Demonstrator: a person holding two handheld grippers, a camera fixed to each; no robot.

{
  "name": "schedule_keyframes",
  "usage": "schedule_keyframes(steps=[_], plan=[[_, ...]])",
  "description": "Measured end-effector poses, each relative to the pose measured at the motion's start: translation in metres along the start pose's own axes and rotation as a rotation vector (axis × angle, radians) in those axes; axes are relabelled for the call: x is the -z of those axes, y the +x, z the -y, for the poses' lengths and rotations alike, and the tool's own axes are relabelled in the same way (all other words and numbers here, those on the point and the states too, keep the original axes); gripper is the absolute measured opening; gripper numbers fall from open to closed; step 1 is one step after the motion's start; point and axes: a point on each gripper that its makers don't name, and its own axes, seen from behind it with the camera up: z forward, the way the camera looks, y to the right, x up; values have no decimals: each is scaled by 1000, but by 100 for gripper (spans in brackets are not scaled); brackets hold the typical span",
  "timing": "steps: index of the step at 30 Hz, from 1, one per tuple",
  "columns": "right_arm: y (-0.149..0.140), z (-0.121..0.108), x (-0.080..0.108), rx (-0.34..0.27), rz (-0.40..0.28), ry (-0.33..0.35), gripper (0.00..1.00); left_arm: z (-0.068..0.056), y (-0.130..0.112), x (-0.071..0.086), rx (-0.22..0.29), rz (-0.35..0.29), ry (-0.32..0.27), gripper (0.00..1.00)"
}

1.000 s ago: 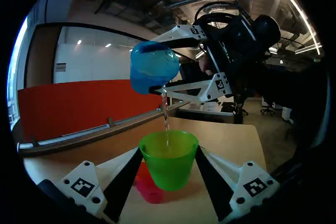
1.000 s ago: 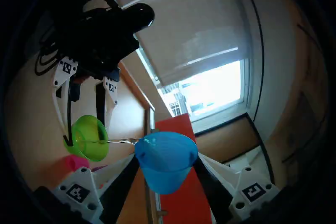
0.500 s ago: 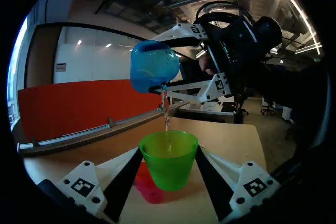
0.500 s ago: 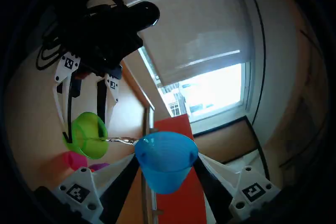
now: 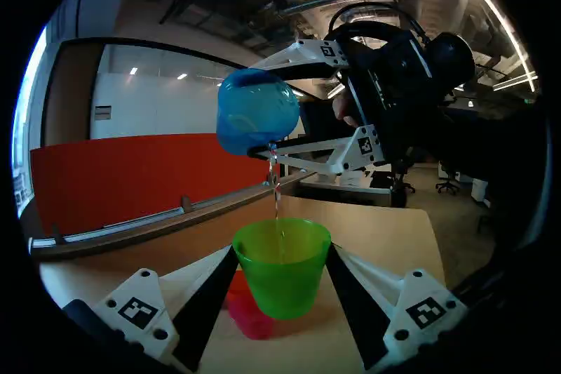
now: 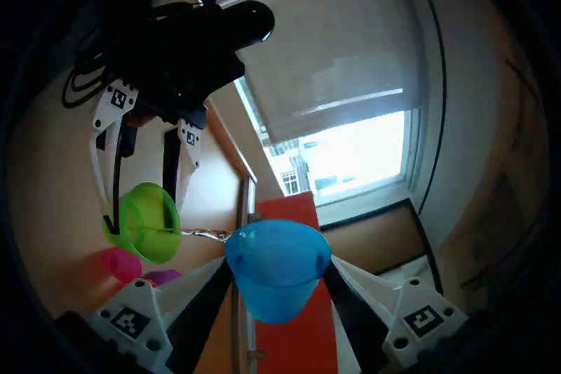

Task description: Pour water

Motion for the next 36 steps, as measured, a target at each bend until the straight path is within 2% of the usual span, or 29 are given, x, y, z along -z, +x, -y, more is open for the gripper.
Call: schedule_keyframes(steps=[36], plan=[[0, -6, -5, 107, 0, -21, 90, 3, 0, 1, 0, -2, 5, 87]])
